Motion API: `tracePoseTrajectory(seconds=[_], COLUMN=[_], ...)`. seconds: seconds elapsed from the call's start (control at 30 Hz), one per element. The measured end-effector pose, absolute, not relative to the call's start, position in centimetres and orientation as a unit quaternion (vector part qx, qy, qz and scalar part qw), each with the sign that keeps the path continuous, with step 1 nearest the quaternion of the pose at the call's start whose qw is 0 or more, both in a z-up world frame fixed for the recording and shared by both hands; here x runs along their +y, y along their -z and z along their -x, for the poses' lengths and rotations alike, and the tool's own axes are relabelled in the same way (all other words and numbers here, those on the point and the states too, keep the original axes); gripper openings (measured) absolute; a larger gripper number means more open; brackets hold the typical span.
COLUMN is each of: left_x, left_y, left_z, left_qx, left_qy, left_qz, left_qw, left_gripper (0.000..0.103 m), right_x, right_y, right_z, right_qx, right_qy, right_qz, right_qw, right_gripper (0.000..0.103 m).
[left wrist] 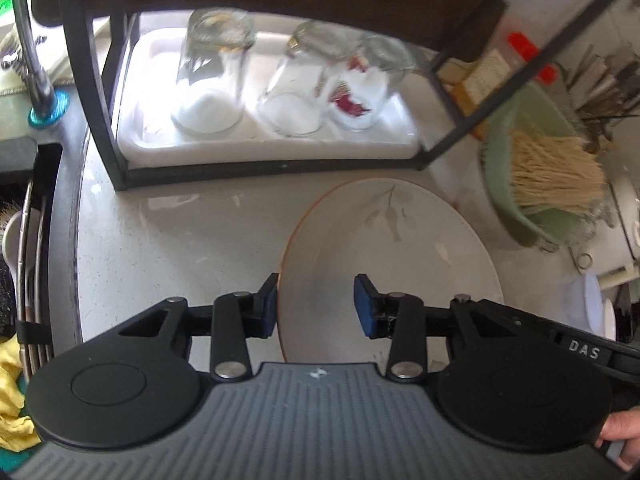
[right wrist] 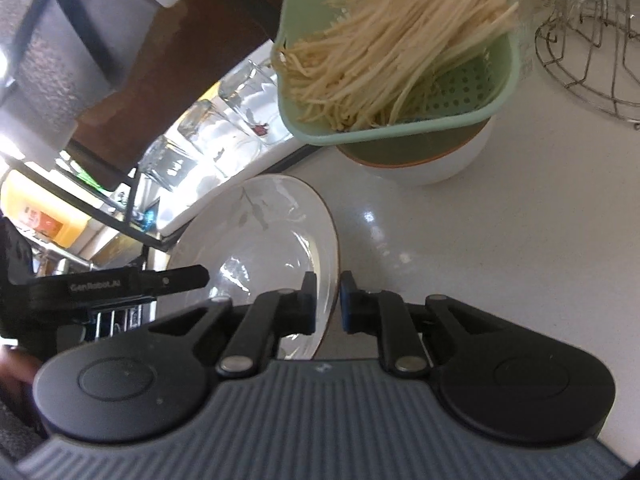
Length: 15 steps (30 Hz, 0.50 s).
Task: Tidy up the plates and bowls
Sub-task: 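Lift the second leaf plate with both grippers and carry it over the stack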
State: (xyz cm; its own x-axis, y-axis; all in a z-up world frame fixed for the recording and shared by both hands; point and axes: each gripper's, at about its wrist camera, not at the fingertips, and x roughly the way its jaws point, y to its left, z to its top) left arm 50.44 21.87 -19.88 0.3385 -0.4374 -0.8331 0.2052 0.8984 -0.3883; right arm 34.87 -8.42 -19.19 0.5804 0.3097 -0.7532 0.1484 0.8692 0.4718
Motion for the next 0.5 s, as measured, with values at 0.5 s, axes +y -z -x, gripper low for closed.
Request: tracePoseTrajectory(seconds=[0.5], left_x=[18.9], left_y=[12.2], left_z=[-42.8], left_qx=[0.502], left_qy=[0.217], left_qz=[0.120], left_qw=[0.829], left_gripper=[0.044], right_x=[-11.0], right_y=[13.2], right_z=[-27.4], right_qx=[0.413], right_qy=[-0.065], right_qz=[-0.256], right_qw=[0.872], right_gripper=[0.015])
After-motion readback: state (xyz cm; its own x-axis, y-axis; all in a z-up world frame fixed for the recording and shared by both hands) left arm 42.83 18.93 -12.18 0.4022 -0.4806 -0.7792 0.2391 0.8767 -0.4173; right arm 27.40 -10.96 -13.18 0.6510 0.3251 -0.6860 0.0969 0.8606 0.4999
